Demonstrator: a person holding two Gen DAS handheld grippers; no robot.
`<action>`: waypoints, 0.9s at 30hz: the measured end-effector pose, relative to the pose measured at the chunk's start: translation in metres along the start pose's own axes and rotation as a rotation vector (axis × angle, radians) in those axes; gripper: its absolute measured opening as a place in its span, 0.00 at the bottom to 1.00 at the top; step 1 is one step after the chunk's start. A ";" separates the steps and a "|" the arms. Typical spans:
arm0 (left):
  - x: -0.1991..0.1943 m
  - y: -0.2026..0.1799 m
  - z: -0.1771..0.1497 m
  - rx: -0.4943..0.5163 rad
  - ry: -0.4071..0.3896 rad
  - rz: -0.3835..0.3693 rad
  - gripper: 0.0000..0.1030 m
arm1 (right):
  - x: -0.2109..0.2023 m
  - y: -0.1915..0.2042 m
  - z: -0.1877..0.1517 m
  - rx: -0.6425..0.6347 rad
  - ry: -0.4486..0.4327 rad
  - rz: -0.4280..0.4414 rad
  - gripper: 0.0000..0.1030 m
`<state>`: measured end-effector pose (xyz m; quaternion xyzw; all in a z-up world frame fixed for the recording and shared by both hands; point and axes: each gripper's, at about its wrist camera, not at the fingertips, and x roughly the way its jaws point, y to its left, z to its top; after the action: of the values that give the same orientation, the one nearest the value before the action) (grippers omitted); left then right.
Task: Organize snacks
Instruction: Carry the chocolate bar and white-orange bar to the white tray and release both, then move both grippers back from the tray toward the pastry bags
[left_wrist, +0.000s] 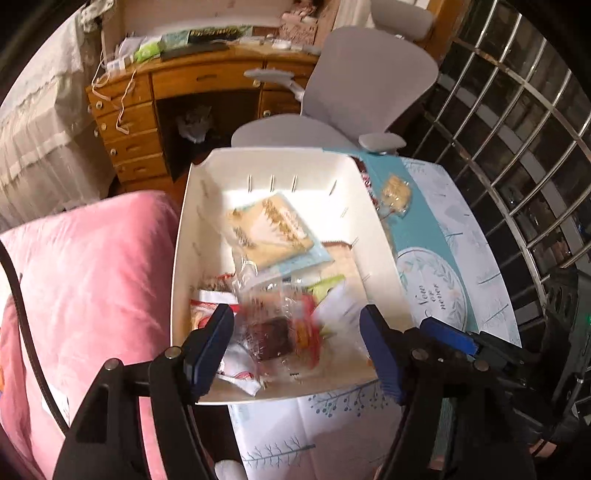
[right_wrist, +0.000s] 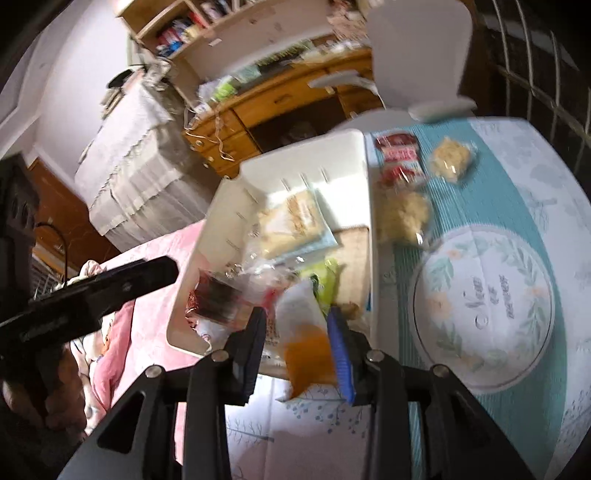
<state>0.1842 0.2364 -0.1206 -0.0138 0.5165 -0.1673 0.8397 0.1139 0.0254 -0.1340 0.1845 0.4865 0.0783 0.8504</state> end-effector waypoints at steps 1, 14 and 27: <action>0.003 -0.001 -0.001 0.005 0.012 0.000 0.67 | 0.001 -0.004 -0.001 0.015 0.004 -0.001 0.34; 0.026 -0.027 -0.009 0.046 0.123 0.014 0.73 | -0.005 -0.059 -0.013 0.246 0.037 -0.033 0.34; 0.033 -0.098 -0.030 0.177 0.117 -0.038 0.73 | -0.021 -0.124 -0.015 0.394 0.118 -0.046 0.40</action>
<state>0.1452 0.1384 -0.1434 0.0606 0.5475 -0.2287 0.8026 0.0844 -0.0916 -0.1729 0.3313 0.5454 -0.0275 0.7694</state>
